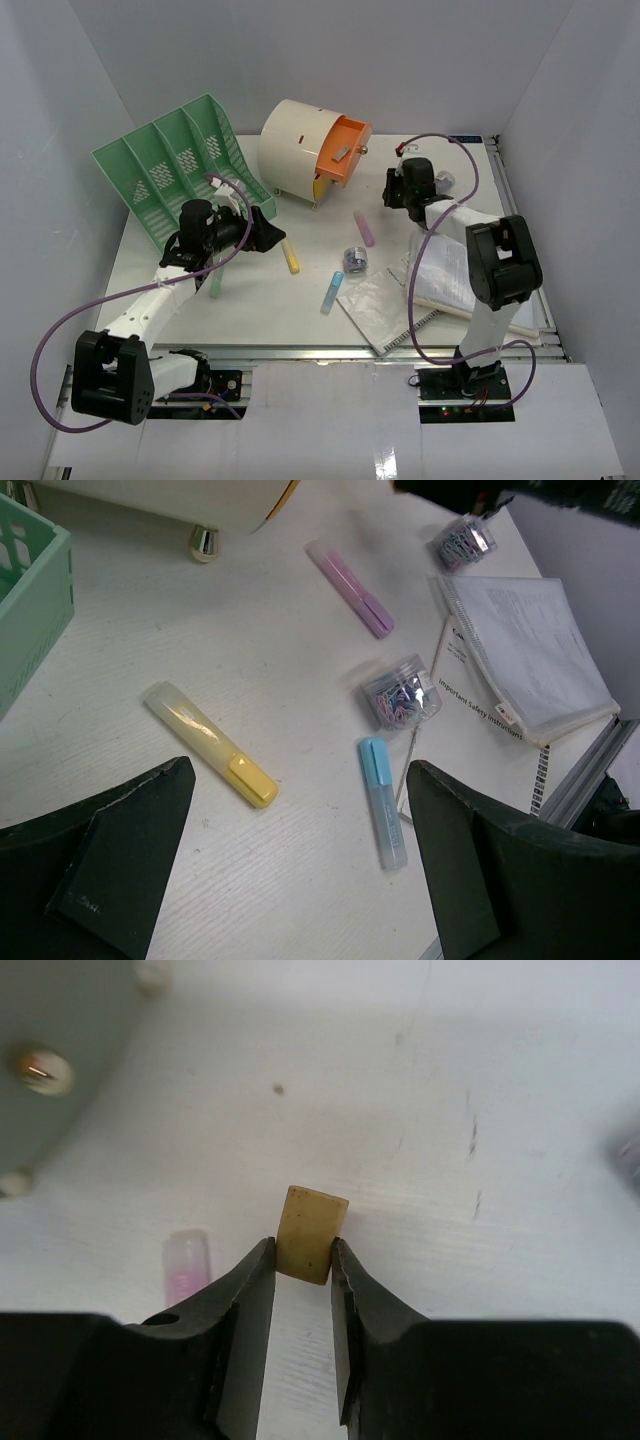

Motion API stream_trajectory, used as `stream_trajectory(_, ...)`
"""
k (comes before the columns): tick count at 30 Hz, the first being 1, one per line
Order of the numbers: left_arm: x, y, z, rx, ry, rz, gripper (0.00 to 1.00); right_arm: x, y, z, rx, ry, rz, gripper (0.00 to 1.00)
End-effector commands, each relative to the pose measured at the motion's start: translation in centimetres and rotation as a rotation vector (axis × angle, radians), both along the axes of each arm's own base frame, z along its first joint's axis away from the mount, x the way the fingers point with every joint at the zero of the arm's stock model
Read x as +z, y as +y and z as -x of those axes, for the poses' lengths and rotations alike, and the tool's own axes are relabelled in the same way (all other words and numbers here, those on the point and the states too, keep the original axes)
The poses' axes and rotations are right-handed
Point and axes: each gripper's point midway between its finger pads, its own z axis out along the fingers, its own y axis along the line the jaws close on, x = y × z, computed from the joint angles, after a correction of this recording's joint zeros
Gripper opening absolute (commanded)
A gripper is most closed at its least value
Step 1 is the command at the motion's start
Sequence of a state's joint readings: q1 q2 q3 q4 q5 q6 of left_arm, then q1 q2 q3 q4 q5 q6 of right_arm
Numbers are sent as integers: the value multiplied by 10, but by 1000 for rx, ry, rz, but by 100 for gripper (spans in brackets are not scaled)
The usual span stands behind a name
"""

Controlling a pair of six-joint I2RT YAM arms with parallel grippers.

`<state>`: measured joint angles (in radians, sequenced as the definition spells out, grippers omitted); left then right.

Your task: Organize the desk

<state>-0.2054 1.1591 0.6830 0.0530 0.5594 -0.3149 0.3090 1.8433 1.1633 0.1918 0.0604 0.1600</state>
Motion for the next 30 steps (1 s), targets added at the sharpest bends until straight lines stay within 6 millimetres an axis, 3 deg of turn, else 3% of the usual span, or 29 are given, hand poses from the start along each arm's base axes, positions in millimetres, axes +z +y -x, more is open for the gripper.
stream_trajectory(1,29,-3,1,-17,-80,15,98,111,5,-3,173,-258,-57,16)
stream_trajectory(5,31,-4,2,-22,-86,18,98,174,20,14,363,-407,-36,16)
stream_trajectory(8,32,-4,2,-24,-86,19,98,219,53,32,581,-478,-65,14)
stream_trajectory(10,31,-4,2,-24,-85,19,98,233,70,35,644,-478,-51,14)
stream_trajectory(14,31,-3,2,-18,-89,15,98,260,89,23,670,-511,-51,15)
stream_trajectory(21,31,-3,2,-14,-91,7,98,248,112,4,685,-491,-16,23)
stream_trajectory(30,31,-2,1,-12,-96,3,98,227,120,-16,674,-472,20,39)
